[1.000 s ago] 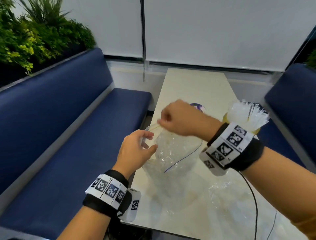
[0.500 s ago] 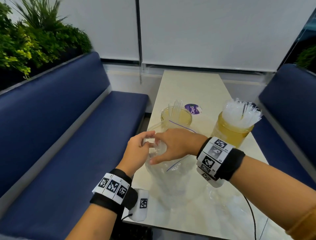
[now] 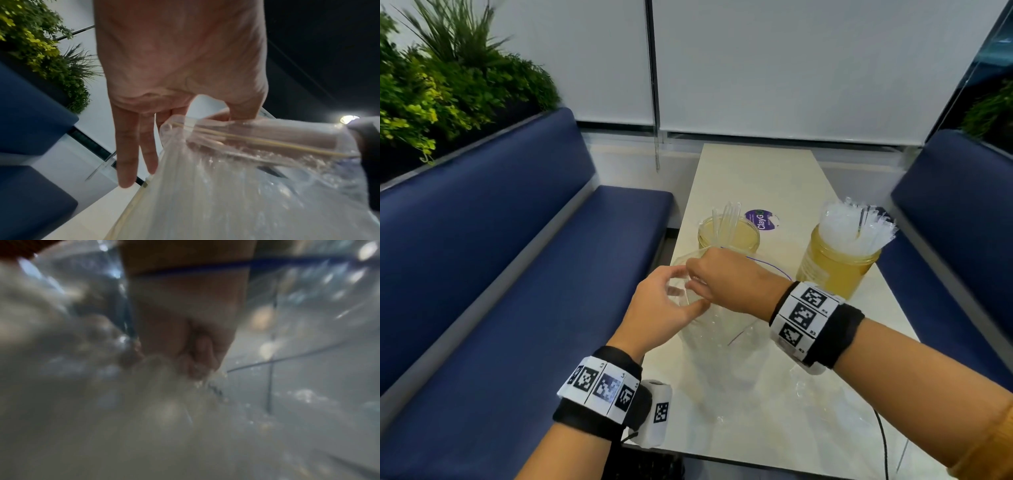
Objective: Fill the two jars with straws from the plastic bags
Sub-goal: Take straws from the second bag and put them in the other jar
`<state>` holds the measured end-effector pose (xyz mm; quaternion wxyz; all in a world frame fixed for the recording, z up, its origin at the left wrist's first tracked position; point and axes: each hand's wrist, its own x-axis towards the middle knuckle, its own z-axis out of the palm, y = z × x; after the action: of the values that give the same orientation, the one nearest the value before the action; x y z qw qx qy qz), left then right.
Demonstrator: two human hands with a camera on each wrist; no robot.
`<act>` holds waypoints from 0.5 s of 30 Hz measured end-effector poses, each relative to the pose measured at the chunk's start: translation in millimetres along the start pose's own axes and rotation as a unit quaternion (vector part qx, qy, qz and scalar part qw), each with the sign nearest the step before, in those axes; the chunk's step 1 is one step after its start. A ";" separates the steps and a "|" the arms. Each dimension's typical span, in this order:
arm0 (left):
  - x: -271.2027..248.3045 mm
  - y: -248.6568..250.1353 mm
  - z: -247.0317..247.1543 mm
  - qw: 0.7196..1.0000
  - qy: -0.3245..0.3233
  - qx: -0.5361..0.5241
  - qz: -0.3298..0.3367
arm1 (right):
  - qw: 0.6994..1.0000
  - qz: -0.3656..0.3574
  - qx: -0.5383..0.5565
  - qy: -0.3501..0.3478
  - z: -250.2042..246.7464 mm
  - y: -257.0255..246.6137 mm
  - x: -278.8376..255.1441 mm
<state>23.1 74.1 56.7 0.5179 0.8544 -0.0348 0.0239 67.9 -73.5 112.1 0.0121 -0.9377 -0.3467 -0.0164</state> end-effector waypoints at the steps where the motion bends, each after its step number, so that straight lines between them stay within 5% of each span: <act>1: 0.5 -2.1 0.2 1.000 -0.005 0.005 -0.006 | 1.000 0.008 0.008 0.009 -4.9 0.2 0.9; 9: 4.9 19.8 15.6 0.997 0.055 0.031 -0.034 | 0.992 -0.001 0.047 0.117 -41.0 -4.9 11.8; 15: 15.8 21.9 30.9 0.987 0.128 -0.096 -0.012 | 0.983 -0.005 0.101 0.154 -46.6 -7.6 13.0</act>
<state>37.2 36.0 62.9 0.5983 0.7907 0.0398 0.1238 71.8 -60.9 159.3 0.1599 -0.9161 -0.3458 -0.1252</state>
